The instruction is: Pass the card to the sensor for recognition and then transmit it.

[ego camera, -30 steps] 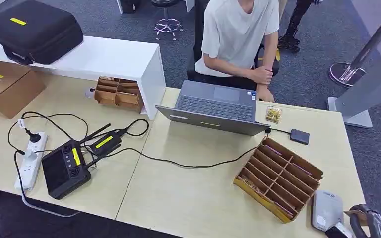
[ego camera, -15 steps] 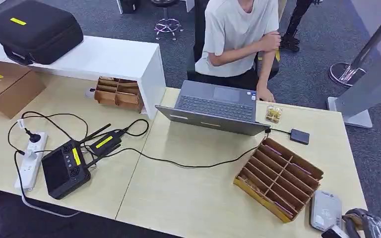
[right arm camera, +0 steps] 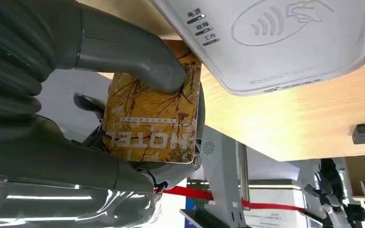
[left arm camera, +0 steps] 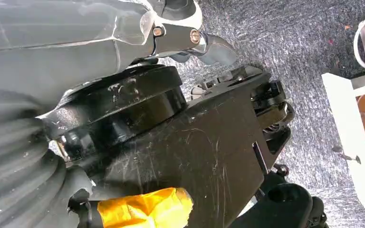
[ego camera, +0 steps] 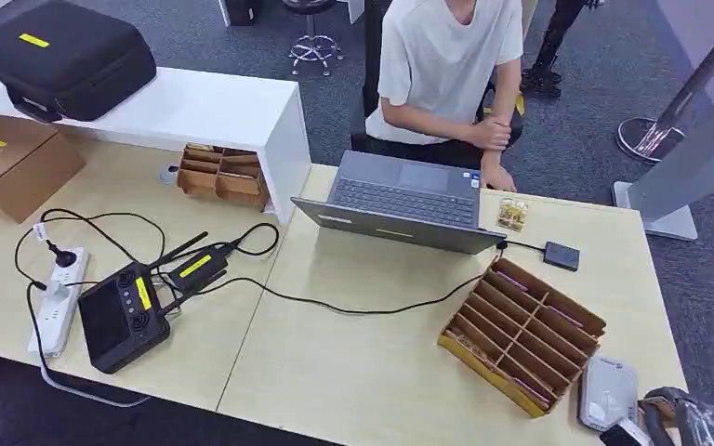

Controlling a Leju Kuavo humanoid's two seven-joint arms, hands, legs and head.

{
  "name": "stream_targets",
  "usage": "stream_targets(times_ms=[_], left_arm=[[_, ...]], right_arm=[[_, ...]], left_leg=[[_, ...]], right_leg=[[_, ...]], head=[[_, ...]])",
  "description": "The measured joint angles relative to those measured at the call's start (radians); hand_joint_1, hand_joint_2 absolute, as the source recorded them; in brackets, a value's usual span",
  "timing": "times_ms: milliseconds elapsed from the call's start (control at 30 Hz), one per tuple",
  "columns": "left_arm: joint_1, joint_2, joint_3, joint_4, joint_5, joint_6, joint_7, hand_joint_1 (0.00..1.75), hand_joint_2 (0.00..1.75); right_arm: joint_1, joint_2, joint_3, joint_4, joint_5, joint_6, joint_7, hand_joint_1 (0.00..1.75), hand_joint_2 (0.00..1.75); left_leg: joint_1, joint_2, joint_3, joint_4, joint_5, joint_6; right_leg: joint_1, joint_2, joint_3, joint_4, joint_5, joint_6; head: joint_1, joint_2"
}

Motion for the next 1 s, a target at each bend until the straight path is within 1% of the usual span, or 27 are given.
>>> stream_targets(times_ms=[133, 200, 300, 333, 467, 633, 867, 1000], left_arm=[[0.0, 0.0, 0.0, 0.0, 0.0, 0.0, 0.001, 0.0, 1.75], [0.0, 0.0, 0.0, 0.0, 0.0, 0.0, 0.001, 0.0, 1.75], [0.0, 0.0, 0.0, 0.0, -0.001, 0.0, 0.002, 0.0, 1.75], [0.0, 0.0, 0.0, 0.0, -0.001, 0.0, 0.002, 0.0, 1.75], [0.0, 0.0, 0.0, 0.0, -0.007, 0.0, 0.002, 0.0, 1.75], [0.0, 0.001, 0.0, 0.0, -0.024, -0.001, 0.002, 0.0, 1.75], [0.0, 0.001, 0.0, 0.0, -0.032, -0.002, 0.0, 0.0, 1.75], [0.0, 0.001, 0.0, 0.0, -0.037, -0.002, -0.001, 0.0, 1.75]], right_arm=[[-0.001, 0.0, 0.0, 0.0, 0.002, -0.005, -0.002, 1.75, 1.75], [-0.001, 0.0, 0.0, -0.009, 0.003, -0.024, -0.01, 1.75, 1.75], [-0.007, 0.0, -0.003, -0.063, 0.002, -0.058, -0.014, 1.75, 1.75], [-0.012, -0.001, -0.005, -0.091, -0.001, -0.059, -0.014, 1.75, 1.75], [-0.048, -0.026, -0.021, -0.206, -0.011, -0.045, -0.01, 1.75, 1.75], [-0.148, -0.079, -0.025, -0.31, -0.016, -0.008, -0.006, 1.75, 1.75], [-0.217, -0.116, -0.018, -0.349, -0.015, 0.002, -0.002, 1.75, 1.75], [-0.305, -0.128, 0.006, -0.345, -0.018, 0.029, 0.009, 1.75, 1.75]], left_leg=[[0.0, 0.0, 0.0, 0.0, 0.0, 0.0], [0.0, 0.0, 0.0, 0.0, 0.0, 0.0], [0.0, 0.0, 0.0, 0.0, 0.0, 0.0], [0.0, 0.0, 0.0, 0.0, 0.0, 0.0], [0.0, 0.0, 0.0, 0.0, 0.001, 0.0], [0.0, 0.001, 0.0, 0.0, 0.001, 0.0], [0.0, 0.001, -0.001, 0.0, 0.001, 0.0], [0.0, 0.002, -0.001, 0.0, 0.001, 0.0]], right_leg=[[0.0, 0.0, 0.0, 0.0, 0.0, 0.0], [0.0, 0.0, 0.0, 0.0, 0.0, 0.0], [0.0, 0.001, 0.0, 0.0, 0.0, 0.0], [0.0, 0.001, 0.0, 0.0, 0.0, 0.0], [0.0, 0.001, 0.0, 0.0, 0.001, 0.0], [0.0, 0.001, 0.0, 0.0, 0.001, 0.0], [0.0, 0.001, 0.0, 0.0, 0.001, 0.0], [0.0, 0.002, 0.0, 0.001, 0.002, 0.0]], head=[[0.0, 0.0], [0.0, 0.0], [0.0, 0.0], [0.0, 0.0], [0.0, 0.0], [0.0, 0.0], [0.0, 0.0], [0.0, 0.0]])
